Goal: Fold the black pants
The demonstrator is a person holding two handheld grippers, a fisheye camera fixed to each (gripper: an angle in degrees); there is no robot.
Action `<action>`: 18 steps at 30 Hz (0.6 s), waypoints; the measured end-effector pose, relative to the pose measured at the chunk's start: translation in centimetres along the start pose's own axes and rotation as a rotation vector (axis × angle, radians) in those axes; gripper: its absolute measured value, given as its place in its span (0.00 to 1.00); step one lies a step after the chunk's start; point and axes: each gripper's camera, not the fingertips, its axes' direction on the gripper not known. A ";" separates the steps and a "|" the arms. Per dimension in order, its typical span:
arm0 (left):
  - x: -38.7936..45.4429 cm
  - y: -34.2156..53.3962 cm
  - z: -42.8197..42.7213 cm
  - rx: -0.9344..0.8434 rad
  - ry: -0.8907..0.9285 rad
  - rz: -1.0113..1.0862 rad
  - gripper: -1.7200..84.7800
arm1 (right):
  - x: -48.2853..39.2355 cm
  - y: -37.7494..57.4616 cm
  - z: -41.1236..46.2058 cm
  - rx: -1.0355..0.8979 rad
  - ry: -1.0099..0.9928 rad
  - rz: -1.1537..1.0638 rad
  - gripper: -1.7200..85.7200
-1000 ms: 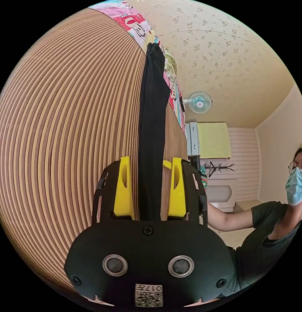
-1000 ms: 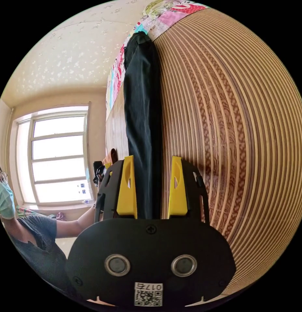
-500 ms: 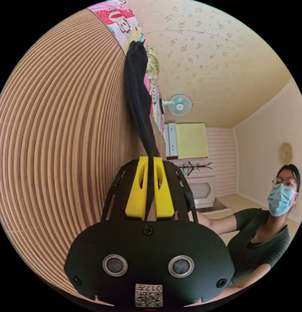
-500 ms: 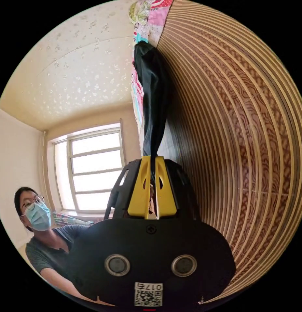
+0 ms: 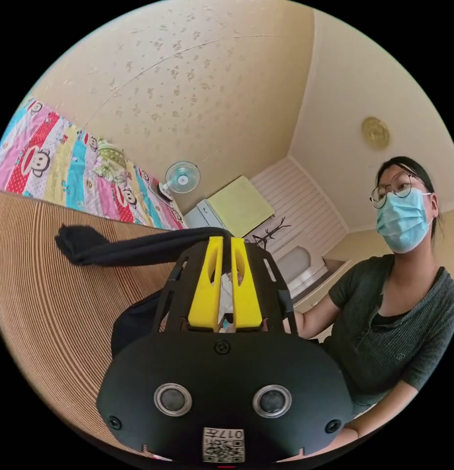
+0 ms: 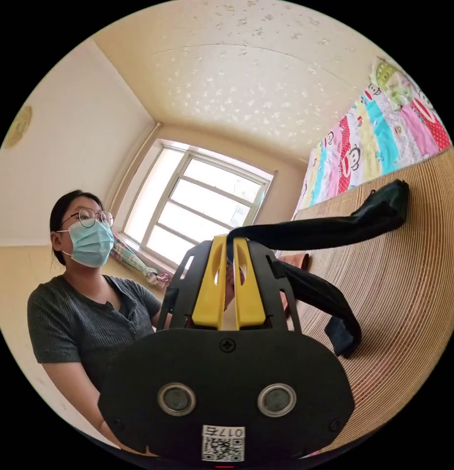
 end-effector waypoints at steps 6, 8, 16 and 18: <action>16.2 -0.9 0.1 0.062 -0.059 0.183 0.06 | -17.5 -1.8 -1.0 -0.159 0.092 -0.296 0.04; 20.2 -1.2 0.4 0.075 -0.073 0.223 0.06 | -22.9 -2.3 -1.4 -0.175 0.110 -0.362 0.04; 23.1 -3.6 2.7 0.097 -0.061 0.182 0.05 | -30.0 -4.4 -2.1 -0.170 0.198 -0.451 0.04; 19.1 -4.0 3.8 0.068 -0.109 0.088 0.05 | -27.3 -5.5 -1.8 -0.181 0.278 -0.366 0.04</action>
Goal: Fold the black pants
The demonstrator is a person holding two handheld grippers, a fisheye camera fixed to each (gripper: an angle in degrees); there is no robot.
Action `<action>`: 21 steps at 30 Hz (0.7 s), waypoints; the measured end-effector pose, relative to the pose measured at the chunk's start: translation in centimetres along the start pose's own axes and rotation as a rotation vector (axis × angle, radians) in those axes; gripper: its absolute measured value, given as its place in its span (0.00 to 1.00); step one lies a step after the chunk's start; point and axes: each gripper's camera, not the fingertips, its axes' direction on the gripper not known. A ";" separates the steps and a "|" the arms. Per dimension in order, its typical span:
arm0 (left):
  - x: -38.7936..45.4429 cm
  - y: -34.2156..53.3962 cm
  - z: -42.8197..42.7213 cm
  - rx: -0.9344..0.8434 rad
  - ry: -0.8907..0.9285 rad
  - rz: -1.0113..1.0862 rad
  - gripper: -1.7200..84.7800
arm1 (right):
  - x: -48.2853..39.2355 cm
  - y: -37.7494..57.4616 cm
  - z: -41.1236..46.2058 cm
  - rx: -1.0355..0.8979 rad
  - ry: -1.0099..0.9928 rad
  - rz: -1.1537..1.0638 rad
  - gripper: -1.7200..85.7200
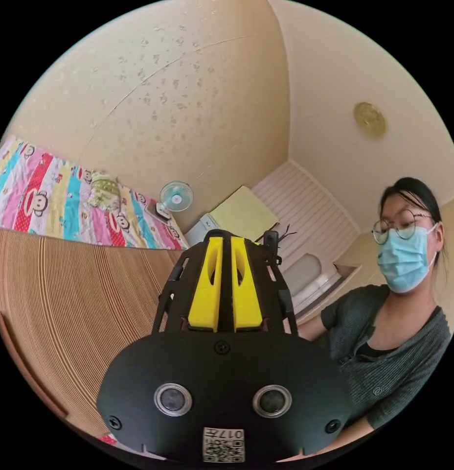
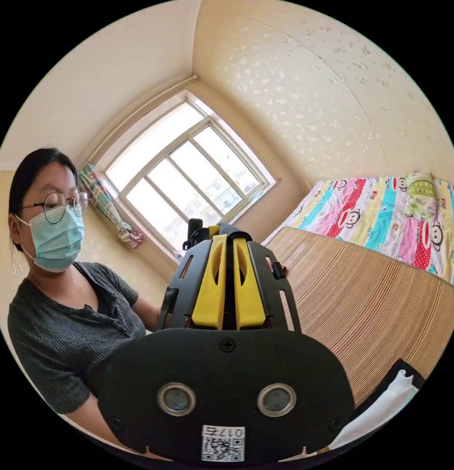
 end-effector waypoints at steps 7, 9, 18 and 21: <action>-19.1 2.9 5.9 -0.155 -0.141 -0.271 0.06 | 15.1 2.4 6.8 -0.152 0.213 0.312 0.05; -22.8 5.1 7.1 -0.218 -0.188 -0.313 0.06 | 17.6 4.0 8.9 -0.222 0.260 0.376 0.05; -35.8 30.5 8.0 -0.480 -0.288 -0.813 0.12 | 26.0 26.7 15.3 -0.585 0.385 0.812 0.09; -38.4 36.0 5.3 -0.416 -0.264 -0.969 0.14 | 27.1 34.5 15.7 -0.661 0.293 0.987 0.12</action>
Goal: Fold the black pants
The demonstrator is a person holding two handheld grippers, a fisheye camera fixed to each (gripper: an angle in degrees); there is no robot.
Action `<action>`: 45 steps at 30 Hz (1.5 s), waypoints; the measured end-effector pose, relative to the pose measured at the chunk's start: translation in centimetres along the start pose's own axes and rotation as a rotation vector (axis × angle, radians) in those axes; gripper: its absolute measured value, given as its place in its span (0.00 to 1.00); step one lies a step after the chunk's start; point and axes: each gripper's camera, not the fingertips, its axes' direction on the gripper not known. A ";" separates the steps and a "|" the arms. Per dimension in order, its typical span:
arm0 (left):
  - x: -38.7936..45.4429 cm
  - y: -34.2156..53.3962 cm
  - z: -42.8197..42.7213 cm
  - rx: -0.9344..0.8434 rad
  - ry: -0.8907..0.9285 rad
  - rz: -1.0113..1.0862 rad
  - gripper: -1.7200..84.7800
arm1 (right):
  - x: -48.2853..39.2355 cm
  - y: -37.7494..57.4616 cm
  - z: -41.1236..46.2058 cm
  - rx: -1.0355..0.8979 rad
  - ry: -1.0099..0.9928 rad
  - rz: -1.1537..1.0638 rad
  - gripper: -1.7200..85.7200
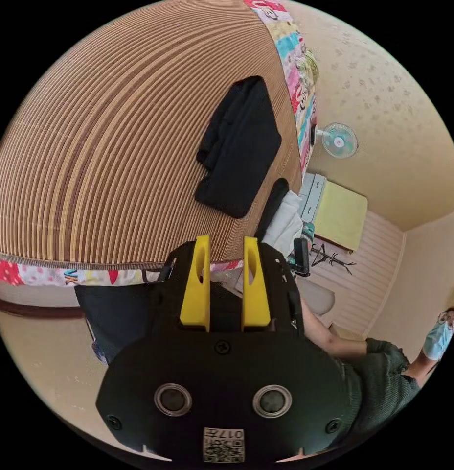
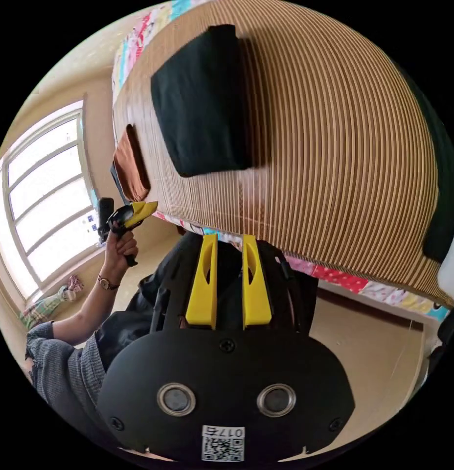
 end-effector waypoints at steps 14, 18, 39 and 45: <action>1.8 -24.4 -4.8 0.050 -0.134 0.225 0.23 | 3.0 -11.5 -6.3 0.446 -0.348 0.045 0.22; 0.4 -28.0 -3.4 -0.037 -0.226 0.246 0.19 | 4.2 -14.4 -3.8 0.384 -0.357 0.158 0.21; -1.1 -14.1 -2.3 -0.549 -0.013 0.226 0.09 | 7.1 9.7 -0.4 0.203 -0.872 0.123 0.12; 12.6 -11.5 4.5 -0.465 -0.020 0.394 0.09 | 7.5 17.4 -12.3 0.388 -0.806 0.009 0.11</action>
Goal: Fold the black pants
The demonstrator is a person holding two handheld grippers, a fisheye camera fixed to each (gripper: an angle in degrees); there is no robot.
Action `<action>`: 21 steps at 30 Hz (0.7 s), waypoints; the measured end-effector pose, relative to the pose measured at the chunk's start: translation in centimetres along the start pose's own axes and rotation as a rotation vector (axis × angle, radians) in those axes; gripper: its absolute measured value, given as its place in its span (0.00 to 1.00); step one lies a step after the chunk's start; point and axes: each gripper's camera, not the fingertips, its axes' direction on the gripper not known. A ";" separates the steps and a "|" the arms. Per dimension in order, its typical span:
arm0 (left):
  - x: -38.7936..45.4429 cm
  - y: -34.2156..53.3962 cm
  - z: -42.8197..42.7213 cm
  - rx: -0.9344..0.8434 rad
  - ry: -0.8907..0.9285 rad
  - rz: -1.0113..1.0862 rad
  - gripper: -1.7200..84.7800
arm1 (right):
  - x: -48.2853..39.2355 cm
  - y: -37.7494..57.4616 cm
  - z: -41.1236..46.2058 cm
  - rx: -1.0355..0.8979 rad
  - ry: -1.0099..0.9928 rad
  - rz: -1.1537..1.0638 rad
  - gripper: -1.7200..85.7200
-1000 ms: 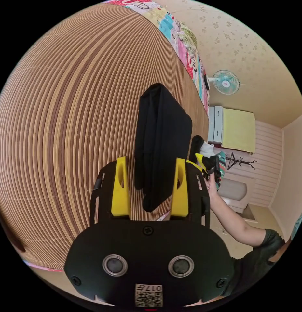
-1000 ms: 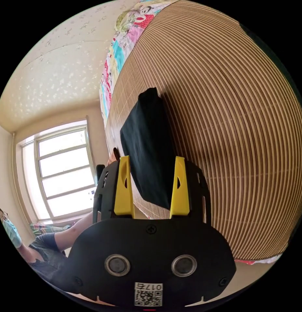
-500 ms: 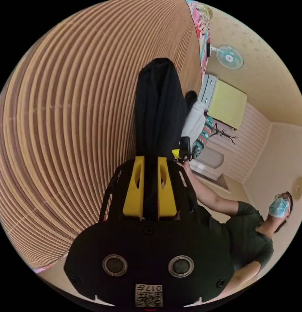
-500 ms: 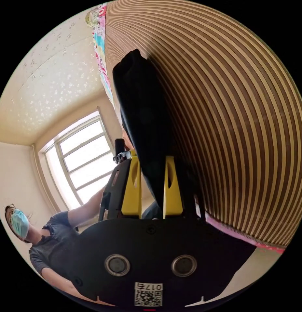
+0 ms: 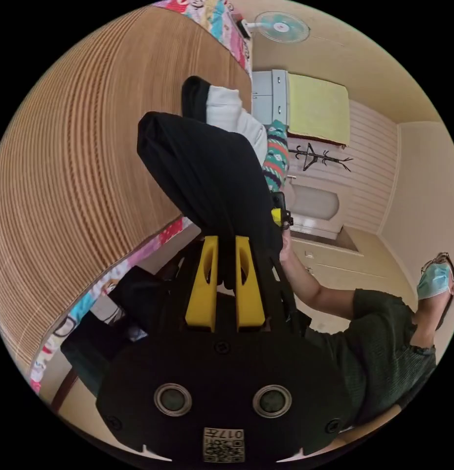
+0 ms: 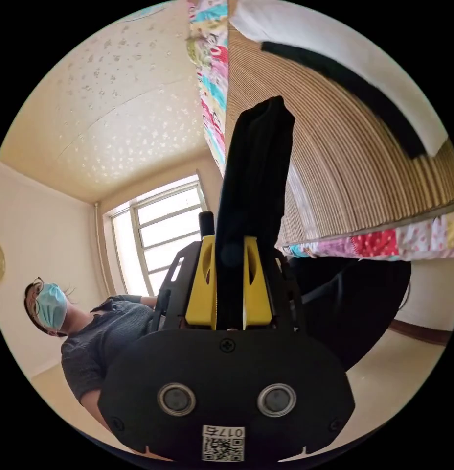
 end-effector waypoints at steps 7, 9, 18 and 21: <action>15.2 -14.9 8.7 0.039 -0.028 0.227 0.11 | -16.3 0.8 -13.4 0.209 0.406 -0.355 0.12; 17.2 -17.9 11.9 -0.001 -0.108 0.238 0.13 | -17.9 -0.7 -15.0 0.239 0.610 -0.305 0.13; 0.0 -9.0 18.9 -0.498 -0.524 -0.252 0.09 | -17.7 -1.3 -7.4 0.610 1.128 -0.165 0.04; -7.2 0.8 13.4 -0.577 -0.606 -0.450 0.08 | -12.6 -2.4 -2.6 0.470 1.183 -0.069 0.03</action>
